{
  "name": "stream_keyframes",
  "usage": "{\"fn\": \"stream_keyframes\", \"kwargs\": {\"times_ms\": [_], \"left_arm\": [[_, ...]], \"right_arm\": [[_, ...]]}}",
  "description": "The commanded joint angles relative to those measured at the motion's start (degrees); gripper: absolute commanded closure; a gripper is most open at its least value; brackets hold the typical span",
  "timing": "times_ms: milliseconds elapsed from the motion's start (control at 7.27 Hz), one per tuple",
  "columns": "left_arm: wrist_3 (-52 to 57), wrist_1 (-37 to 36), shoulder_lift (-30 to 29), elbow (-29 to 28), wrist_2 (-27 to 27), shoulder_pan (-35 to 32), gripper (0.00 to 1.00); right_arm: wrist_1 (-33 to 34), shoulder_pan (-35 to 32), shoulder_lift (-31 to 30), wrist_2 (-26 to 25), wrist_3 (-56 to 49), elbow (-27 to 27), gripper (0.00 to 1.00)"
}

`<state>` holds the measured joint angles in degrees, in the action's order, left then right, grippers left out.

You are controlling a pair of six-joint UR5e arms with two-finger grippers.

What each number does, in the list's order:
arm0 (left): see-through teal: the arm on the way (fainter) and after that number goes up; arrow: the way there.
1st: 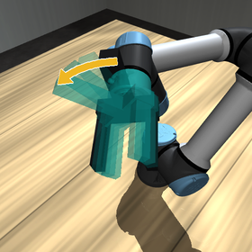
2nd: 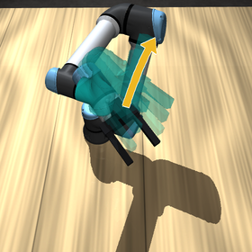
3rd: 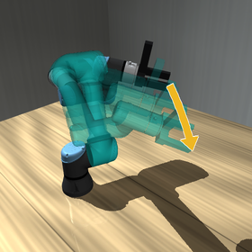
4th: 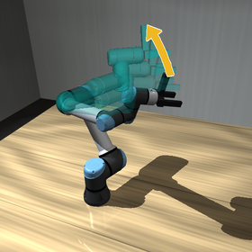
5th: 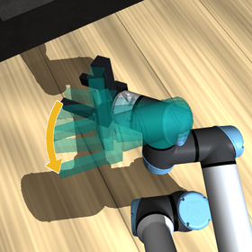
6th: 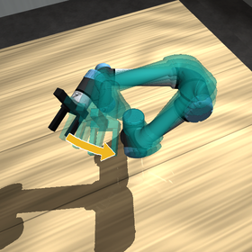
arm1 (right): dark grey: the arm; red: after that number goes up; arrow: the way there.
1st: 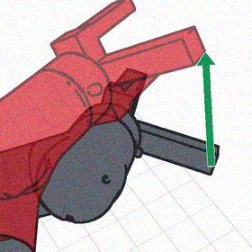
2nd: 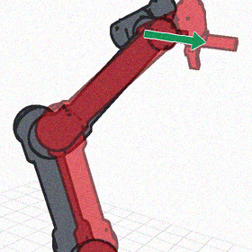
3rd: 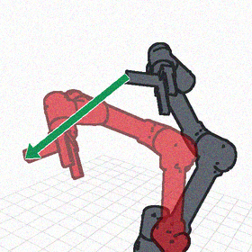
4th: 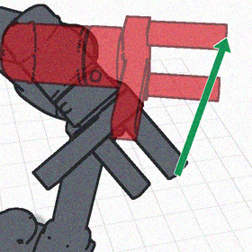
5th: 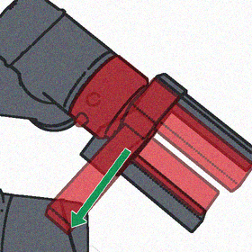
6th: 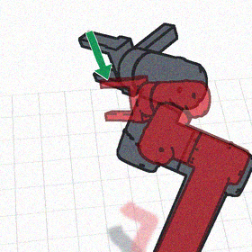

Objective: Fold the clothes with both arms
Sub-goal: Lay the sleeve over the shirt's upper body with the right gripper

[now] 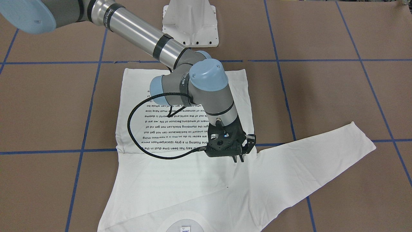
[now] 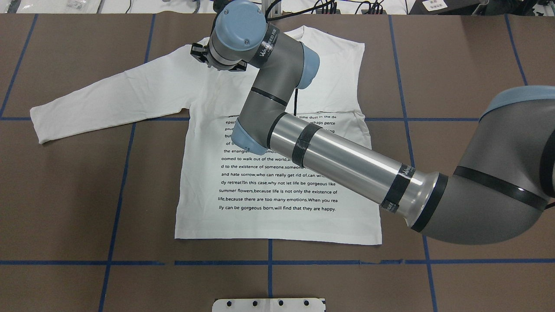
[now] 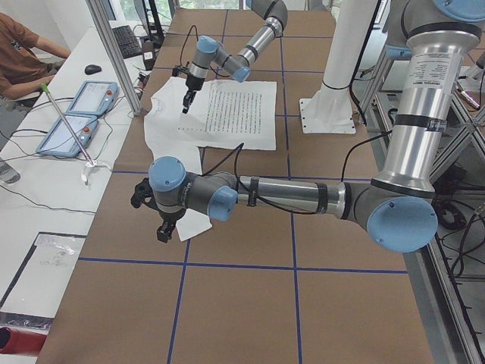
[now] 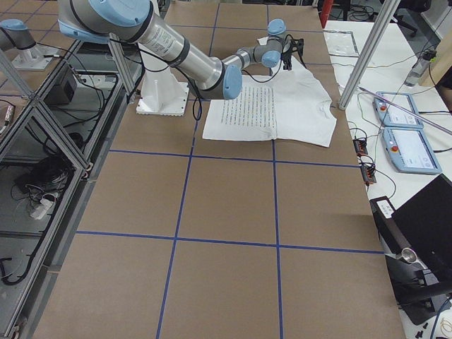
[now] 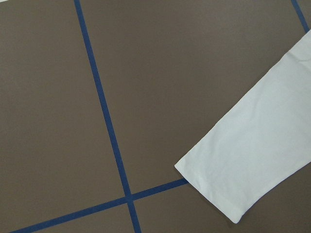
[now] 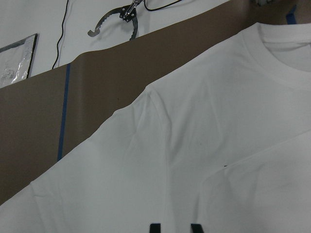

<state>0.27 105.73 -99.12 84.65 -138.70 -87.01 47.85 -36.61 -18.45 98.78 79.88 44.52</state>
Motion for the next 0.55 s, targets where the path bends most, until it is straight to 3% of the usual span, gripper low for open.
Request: {"fn": "stream_keyframes", "kwargs": {"times_ms": [0, 275, 413], "left_arm": [[0.0, 0.0, -0.1, 0.0, 0.0, 0.0, 0.00], [-5.4, 0.6, -1.8, -2.0, 0.9, 0.3, 0.00], [-10.4, 5.6, -1.9, -3.2, 2.4, 1.0, 0.00]], "right_arm": [[-3.7, 1.3, 0.1, -1.7, 3.4, -0.1, 0.01], [-3.0, 0.9, -0.9, -1.8, 7.2, 0.9, 0.02], [1.3, 1.0, -4.5, -1.7, 7.9, 5.7, 0.01]]}}
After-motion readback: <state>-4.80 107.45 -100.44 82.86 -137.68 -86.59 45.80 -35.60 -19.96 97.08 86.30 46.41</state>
